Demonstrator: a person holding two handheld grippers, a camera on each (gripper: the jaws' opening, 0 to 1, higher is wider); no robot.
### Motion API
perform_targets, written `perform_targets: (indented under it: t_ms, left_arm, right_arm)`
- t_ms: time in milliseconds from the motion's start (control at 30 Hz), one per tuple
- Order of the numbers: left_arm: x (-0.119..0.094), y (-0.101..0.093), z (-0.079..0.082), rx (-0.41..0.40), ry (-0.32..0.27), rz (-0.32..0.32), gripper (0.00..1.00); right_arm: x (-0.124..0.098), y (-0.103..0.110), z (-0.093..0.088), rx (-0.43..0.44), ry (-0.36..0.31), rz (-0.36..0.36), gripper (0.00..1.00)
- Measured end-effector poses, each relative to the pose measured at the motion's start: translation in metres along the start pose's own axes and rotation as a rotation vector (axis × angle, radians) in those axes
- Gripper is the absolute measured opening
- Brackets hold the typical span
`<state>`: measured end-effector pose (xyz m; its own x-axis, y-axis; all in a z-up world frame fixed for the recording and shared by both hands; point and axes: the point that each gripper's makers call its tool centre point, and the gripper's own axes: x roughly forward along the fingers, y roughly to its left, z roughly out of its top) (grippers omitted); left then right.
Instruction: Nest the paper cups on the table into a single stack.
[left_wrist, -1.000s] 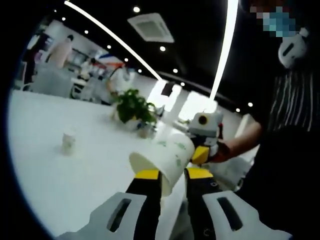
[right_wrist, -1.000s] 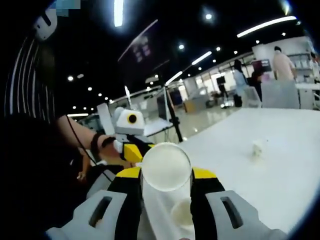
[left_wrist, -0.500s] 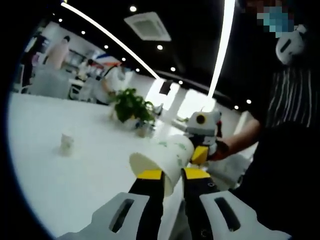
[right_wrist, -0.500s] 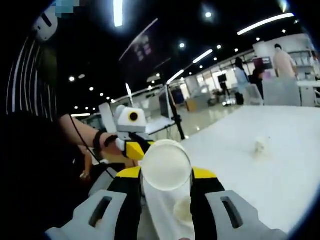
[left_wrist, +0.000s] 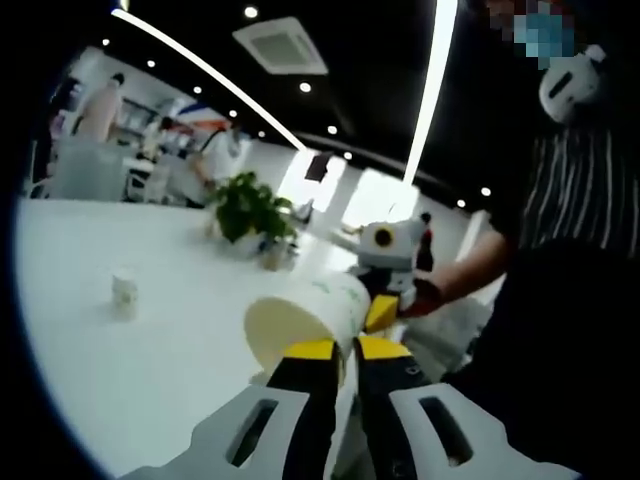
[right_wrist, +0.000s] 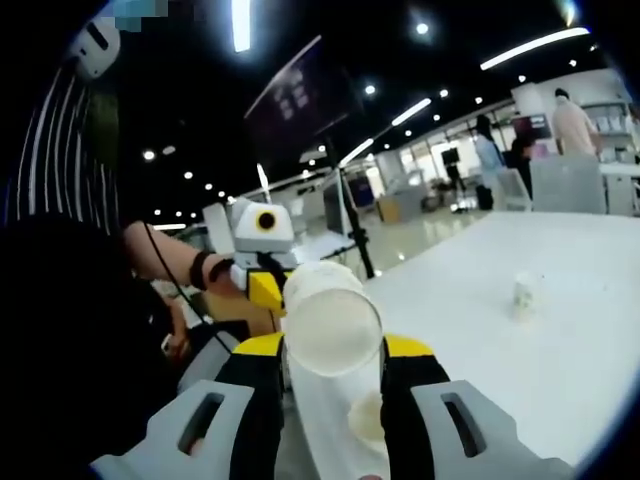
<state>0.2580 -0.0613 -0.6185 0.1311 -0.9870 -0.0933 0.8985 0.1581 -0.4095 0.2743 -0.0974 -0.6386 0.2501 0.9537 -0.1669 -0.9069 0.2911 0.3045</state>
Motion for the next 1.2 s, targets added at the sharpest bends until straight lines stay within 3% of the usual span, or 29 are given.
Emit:
perform_targets:
  t_ms: [167,1200]
  left_arm:
    - [0.004,-0.006,-0.001,0.036,0.033,-0.021,0.0]
    - [0.002,-0.01,0.009,0.042,0.095,-0.04,0.0]
  right_arm:
    - [0.0,-0.001,0.003,-0.024,0.0,-0.005,0.35]
    - [0.002,0.001,0.02,-0.057,-0.032,-0.012,0.44]
